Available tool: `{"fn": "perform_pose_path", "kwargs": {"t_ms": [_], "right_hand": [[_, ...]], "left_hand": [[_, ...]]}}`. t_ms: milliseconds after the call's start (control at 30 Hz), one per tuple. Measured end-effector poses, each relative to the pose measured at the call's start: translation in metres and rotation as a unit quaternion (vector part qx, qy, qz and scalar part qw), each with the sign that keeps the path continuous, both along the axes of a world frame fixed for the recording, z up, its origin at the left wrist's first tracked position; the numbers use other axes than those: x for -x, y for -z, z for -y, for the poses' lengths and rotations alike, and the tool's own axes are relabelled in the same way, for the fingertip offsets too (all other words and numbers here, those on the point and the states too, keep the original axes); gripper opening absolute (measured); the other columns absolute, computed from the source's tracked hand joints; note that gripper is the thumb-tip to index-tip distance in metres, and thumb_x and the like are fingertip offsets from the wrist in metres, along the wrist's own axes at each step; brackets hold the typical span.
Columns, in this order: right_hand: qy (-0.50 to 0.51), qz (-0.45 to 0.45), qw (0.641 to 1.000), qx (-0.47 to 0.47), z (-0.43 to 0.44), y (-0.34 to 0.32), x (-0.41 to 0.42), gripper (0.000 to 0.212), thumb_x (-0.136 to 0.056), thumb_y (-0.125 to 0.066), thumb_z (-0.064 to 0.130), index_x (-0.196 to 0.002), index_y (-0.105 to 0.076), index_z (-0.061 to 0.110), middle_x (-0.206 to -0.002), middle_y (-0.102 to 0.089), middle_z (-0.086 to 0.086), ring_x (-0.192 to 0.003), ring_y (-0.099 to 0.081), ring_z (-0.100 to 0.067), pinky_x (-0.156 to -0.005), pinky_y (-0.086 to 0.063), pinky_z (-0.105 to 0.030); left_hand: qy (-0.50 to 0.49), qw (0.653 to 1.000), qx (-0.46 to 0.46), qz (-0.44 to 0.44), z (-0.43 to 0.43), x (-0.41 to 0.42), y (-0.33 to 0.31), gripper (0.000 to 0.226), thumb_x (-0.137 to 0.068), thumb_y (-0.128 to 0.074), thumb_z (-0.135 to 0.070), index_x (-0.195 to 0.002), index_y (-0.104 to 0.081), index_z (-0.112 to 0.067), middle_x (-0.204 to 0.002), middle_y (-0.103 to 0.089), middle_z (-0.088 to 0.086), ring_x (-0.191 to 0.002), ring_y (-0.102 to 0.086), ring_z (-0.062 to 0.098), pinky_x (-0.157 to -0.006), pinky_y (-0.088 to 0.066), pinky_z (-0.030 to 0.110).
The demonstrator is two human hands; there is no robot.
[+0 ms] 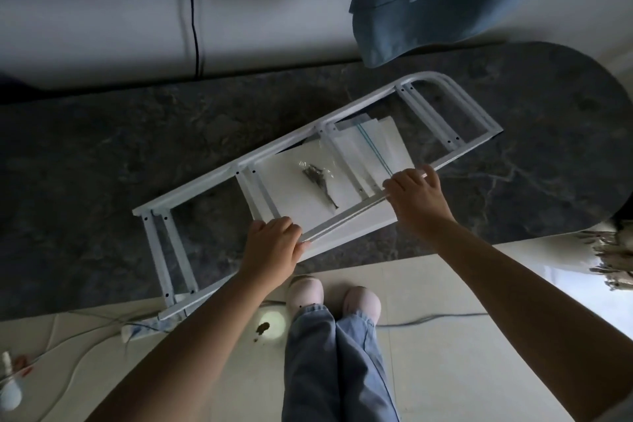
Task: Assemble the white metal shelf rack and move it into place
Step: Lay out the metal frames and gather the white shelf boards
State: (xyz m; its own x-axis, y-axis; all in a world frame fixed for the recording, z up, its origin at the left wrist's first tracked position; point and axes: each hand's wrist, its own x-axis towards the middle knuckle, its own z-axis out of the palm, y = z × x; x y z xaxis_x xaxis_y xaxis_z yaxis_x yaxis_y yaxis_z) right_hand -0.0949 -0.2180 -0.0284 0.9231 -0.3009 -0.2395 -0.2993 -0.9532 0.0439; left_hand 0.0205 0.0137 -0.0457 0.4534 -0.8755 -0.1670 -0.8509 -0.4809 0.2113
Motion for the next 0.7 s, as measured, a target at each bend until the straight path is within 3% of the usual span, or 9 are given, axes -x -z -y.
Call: {"fn": "perform_pose_path", "kwargs": {"t_ms": [100, 167, 233, 300, 367, 433, 500, 600, 700], "right_hand": [[0.019, 0.031, 0.999, 0.012, -0.005, 0.001, -0.003, 0.067, -0.045, -0.085, -0.002, -0.108, -0.066, 0.007, -0.098, -0.066, -0.016, -0.098, -0.063, -0.036, -0.096, -0.033, -0.063], [0.045, 0.076, 0.996, 0.024, -0.004, 0.002, -0.004, 0.08, -0.052, -0.079, -0.008, -0.126, -0.053, 0.008, -0.12, -0.057, -0.023, -0.118, -0.051, -0.042, -0.102, -0.022, -0.06], [0.083, 0.151, 0.985, 0.028, -0.006, 0.001, 0.0, 0.083, -0.059, -0.07, -0.015, -0.134, -0.041, 0.007, -0.133, -0.044, -0.028, -0.128, -0.038, -0.045, -0.104, -0.017, -0.059], [0.124, 0.201, 0.971, 0.038, -0.019, 0.005, 0.005, 0.072, -0.061, -0.07, -0.013, -0.127, -0.043, 0.002, -0.127, -0.048, -0.03, -0.125, -0.038, -0.044, -0.103, -0.024, -0.06], [0.144, 0.157, 0.977, 0.022, -0.034, 0.008, 0.007, 0.057, -0.061, -0.077, -0.004, -0.113, -0.053, 0.001, -0.112, -0.058, -0.026, -0.117, -0.044, -0.041, -0.1, -0.031, -0.065], [0.153, 0.006, 0.987, -0.053, -0.048, 0.012, 0.006, 0.051, -0.076, -0.072, 0.013, -0.122, -0.052, 0.005, -0.124, -0.051, -0.02, -0.126, -0.039, -0.036, -0.111, -0.012, -0.063], [0.111, -0.087, 0.988, -0.059, -0.051, 0.019, 0.003, 0.056, -0.088, -0.058, 0.024, -0.138, -0.034, 0.014, -0.14, -0.035, -0.015, -0.137, -0.024, -0.032, -0.111, 0.005, -0.057], [0.018, -0.093, 0.995, -0.025, -0.046, 0.022, -0.007, 0.065, -0.085, -0.062, 0.021, -0.141, -0.028, 0.02, -0.142, -0.031, -0.016, -0.137, -0.022, -0.033, -0.112, 0.003, -0.056], [-0.018, -0.125, 0.992, -0.006, -0.033, 0.022, -0.011, 0.063, -0.084, -0.064, 0.019, -0.138, -0.033, 0.021, -0.137, -0.038, -0.018, -0.131, -0.033, -0.036, -0.114, -0.006, -0.054]], "left_hand": [[-0.007, 1.0, 0.018, 0.013, 0.0, -0.002, -0.01, 0.032, -0.083, -0.043, -0.036, -0.06, -0.057, -0.017, -0.05, -0.055, -0.004, -0.04, -0.05, 0.012, -0.054, -0.042, 0.029], [-0.011, 0.999, 0.027, 0.03, 0.0, -0.006, -0.017, 0.036, -0.086, -0.037, -0.034, -0.061, -0.056, -0.017, -0.042, -0.053, -0.003, -0.036, -0.049, 0.013, -0.057, -0.043, 0.029], [-0.008, 0.998, 0.03, 0.061, -0.001, -0.012, -0.023, 0.034, -0.089, -0.05, -0.033, -0.061, -0.056, -0.015, -0.037, -0.049, -0.002, -0.032, -0.047, 0.013, -0.058, -0.044, 0.029], [-0.016, 0.997, 0.028, 0.069, -0.005, -0.018, -0.026, 0.03, -0.087, -0.061, -0.028, -0.061, -0.056, -0.013, -0.035, -0.047, -0.001, -0.03, -0.044, 0.015, -0.059, -0.046, 0.031], [-0.032, 0.995, 0.034, 0.088, -0.013, -0.023, -0.026, 0.036, -0.091, -0.049, -0.03, -0.061, -0.056, -0.012, -0.035, -0.045, -0.002, -0.029, -0.041, 0.014, -0.059, -0.047, 0.03], [-0.045, 0.994, 0.043, 0.094, -0.021, -0.028, -0.024, 0.038, -0.089, -0.037, -0.029, -0.061, -0.056, -0.011, -0.035, -0.043, -0.003, -0.03, -0.033, 0.013, -0.06, -0.048, 0.032], [-0.051, 0.993, 0.05, 0.099, -0.027, -0.029, -0.028, 0.033, -0.09, -0.05, -0.025, -0.061, -0.055, -0.01, -0.035, -0.042, -0.003, -0.034, -0.025, 0.01, -0.059, -0.048, 0.034], [-0.044, 0.991, 0.057, 0.11, -0.032, -0.031, -0.039, 0.024, -0.08, -0.065, -0.018, -0.061, -0.055, -0.008, -0.035, -0.043, -0.003, -0.03, -0.032, 0.013, -0.061, -0.05, 0.035], [-0.042, 0.988, 0.078, 0.126, -0.038, -0.035, -0.038, 0.037, -0.094, -0.047, -0.028, -0.062, -0.053, -0.01, -0.036, -0.044, -0.003, -0.029, -0.042, 0.014, -0.061, -0.05, 0.034]]}}
